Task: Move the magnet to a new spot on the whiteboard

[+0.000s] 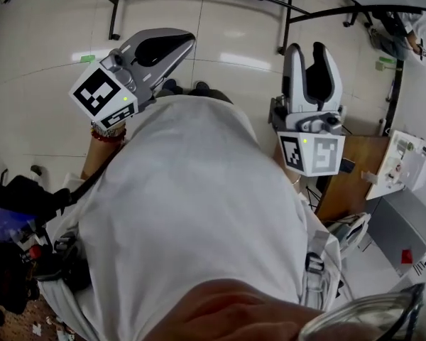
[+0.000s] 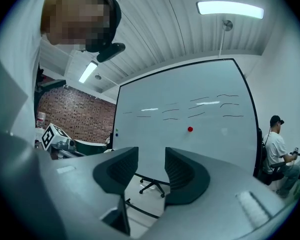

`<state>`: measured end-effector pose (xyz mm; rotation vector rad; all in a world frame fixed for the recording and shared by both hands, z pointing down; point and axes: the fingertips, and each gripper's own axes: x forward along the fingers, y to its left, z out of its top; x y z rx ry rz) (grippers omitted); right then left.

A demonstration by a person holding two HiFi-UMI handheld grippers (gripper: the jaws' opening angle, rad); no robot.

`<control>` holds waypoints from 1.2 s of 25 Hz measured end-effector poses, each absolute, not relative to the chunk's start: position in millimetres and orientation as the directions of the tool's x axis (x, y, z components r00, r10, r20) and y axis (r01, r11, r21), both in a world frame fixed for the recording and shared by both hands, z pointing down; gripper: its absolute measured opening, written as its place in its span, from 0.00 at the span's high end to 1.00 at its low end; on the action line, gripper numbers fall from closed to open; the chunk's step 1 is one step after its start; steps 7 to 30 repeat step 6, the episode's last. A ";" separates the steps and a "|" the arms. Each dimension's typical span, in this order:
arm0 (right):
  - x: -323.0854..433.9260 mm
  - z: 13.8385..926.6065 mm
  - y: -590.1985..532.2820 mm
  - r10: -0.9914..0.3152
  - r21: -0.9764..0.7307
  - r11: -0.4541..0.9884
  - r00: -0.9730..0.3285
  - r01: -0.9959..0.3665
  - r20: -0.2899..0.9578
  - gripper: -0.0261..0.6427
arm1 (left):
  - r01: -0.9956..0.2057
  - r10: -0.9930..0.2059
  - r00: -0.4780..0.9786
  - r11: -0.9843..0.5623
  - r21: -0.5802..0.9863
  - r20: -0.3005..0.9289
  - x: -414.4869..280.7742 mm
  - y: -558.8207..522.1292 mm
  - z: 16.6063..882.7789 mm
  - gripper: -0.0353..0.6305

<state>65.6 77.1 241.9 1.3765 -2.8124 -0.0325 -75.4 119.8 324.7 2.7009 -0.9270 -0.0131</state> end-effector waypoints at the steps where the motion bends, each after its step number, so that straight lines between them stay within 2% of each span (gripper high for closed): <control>1: 63.6 242.6 77.2 -0.791 0.025 0.612 -0.612 -0.790 0.000 0.72 | -0.599 -0.601 0.795 -0.756 0.266 0.081 -77.9 120.0 324.0 0.95; 6: 93.7 244.5 108.3 -0.791 0.030 0.611 -0.612 -0.791 -0.017 0.72 | -0.613 -0.606 0.788 -0.755 0.231 0.109 -55.7 153.8 326.9 0.95; 30: 93.7 244.5 108.3 -0.791 0.030 0.611 -0.612 -0.791 -0.017 0.72 | -0.613 -0.606 0.788 -0.755 0.231 0.109 -55.7 153.8 326.9 0.95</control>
